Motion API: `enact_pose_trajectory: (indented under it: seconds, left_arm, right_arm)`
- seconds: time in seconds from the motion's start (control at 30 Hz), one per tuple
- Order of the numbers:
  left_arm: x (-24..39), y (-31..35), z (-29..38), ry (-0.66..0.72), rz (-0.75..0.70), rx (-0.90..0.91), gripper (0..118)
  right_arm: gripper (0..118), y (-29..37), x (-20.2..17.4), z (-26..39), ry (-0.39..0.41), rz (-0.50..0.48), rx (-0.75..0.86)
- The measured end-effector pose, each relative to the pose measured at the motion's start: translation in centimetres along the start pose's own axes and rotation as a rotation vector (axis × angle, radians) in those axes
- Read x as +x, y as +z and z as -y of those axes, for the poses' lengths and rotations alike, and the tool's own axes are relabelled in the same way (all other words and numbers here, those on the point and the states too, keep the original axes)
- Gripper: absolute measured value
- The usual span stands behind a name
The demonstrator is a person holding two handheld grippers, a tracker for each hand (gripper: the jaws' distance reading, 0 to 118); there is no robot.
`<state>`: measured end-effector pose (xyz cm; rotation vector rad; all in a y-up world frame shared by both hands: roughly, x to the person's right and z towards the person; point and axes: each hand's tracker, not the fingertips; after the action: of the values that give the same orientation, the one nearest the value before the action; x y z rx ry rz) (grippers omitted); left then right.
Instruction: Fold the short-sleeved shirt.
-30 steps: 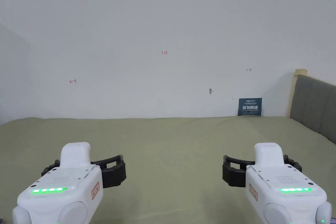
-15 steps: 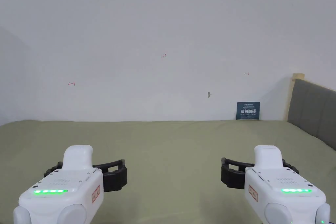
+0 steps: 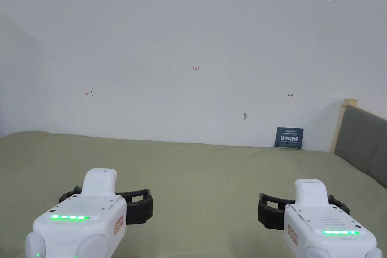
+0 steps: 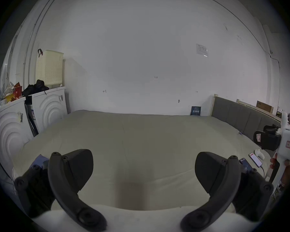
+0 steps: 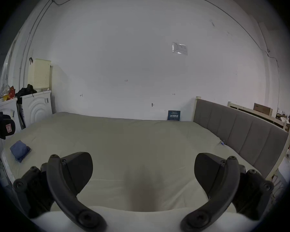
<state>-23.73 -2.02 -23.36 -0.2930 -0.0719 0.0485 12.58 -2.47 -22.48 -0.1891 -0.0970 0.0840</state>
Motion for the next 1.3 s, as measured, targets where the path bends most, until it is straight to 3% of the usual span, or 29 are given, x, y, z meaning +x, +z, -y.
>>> enact_pose_trajectory:
  seconds: [0.2,0.43,0.67,0.87,0.97,1.07,1.3]
  left_arm:
    - [-0.3,-0.4,-0.2,0.001,-0.012,0.015,118]
    - [-1.3,-0.8,-0.2,0.024,0.0,0.012,118]
    - [-1.7,-1.2,-0.7,0.019,-0.009,0.0,118]
    - [-2.1,-1.1,-1.0,0.039,-0.004,-0.003,118]
    - [-2.1,-1.1,-1.1,0.024,-0.012,0.004,118]
    - [-2.3,-1.3,-1.1,0.022,-0.019,0.001,118]
    - [-2.5,-1.6,-1.2,0.019,-0.028,-0.003,118]
  right_arm:
    - [118,-0.2,0.2,-0.7,-0.047,-0.04,0.009]
    - [118,-1.3,0.2,-0.4,-0.043,0.046,-0.052]
    - [118,-0.9,0.5,-0.4,-0.146,-0.115,-0.095]
    - [118,-2.2,0.5,-1.7,-0.147,-0.021,-0.18]
    - [118,-2.2,0.4,-2.0,-0.124,-0.047,-0.167]
    - [118,-2.0,0.6,-2.1,-0.162,-0.103,-0.164]
    - [118,-1.8,1.2,-2.1,-0.194,-0.105,-0.165]
